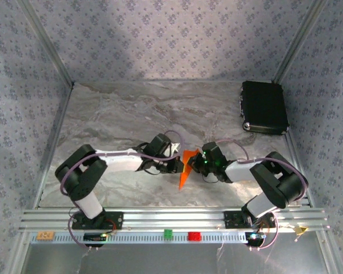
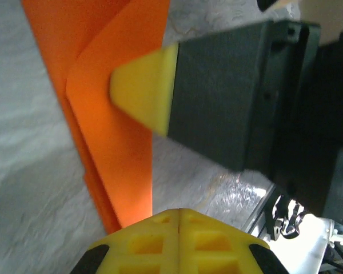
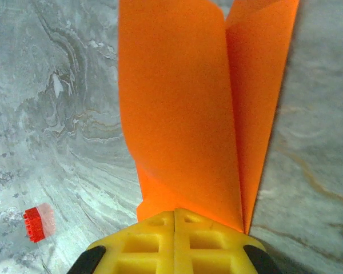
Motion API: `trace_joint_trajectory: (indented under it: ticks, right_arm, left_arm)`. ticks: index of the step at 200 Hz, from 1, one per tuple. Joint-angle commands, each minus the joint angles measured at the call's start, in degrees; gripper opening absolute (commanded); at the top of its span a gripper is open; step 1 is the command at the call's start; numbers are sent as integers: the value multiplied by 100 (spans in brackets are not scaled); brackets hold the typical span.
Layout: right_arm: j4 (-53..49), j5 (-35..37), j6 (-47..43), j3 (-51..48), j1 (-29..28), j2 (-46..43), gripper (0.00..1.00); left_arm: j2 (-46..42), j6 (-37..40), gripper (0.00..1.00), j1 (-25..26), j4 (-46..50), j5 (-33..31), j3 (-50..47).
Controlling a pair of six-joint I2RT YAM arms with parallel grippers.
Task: Fold a paper plane with a square sheet of paper (pick it up from the middle)
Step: Perform the fifth fold on the wing at the bottom-center of the table.
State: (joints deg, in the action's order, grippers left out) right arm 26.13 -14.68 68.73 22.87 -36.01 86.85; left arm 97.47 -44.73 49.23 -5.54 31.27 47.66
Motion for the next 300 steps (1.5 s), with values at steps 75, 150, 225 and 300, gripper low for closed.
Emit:
trace_joint_trajectory:
  ticks: [75,150,225,300]
  right_arm:
    - [-350,203,172,-163,14,-108,6]
    - [-1577,-130,-1512,299,597,-1073,10]
    - [-1172,-1126,-2062,692,584,-147,7]
    - [-1048,-1186,-2227,792,1441,669,7]
  left_arm:
    - [1111,-36,0,-10,-23,160,391]
    - [1211,129,0,-15,141,-81,-167]
    - [1292,236,0,-49,303,-23,-31]
    - [1361,313,0,-73,387,-71,-134]
